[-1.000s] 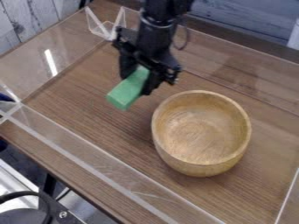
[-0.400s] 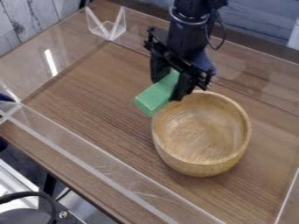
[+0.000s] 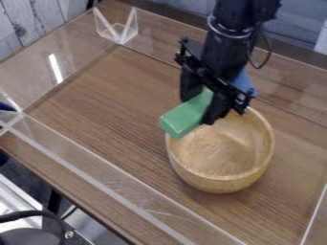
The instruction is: Put the green block in the brown bowl
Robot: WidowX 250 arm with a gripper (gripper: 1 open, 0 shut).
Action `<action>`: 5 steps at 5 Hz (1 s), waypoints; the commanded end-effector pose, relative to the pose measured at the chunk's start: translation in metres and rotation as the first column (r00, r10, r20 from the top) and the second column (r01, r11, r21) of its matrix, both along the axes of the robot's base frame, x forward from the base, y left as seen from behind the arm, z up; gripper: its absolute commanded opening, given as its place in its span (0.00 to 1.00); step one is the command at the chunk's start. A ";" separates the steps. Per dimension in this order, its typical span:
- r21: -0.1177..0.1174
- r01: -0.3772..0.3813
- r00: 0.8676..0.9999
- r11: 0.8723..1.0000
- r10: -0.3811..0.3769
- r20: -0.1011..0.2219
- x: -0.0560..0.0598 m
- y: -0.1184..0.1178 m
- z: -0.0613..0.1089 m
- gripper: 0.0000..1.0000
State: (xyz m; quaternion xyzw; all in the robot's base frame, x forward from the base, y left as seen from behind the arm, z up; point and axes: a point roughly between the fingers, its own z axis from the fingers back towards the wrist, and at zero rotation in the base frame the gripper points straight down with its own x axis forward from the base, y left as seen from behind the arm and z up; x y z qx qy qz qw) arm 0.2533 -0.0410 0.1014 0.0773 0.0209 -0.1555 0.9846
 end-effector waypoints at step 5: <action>-0.060 0.031 0.997 0.998 -0.027 0.068 -0.005 -0.022 0.024 1.00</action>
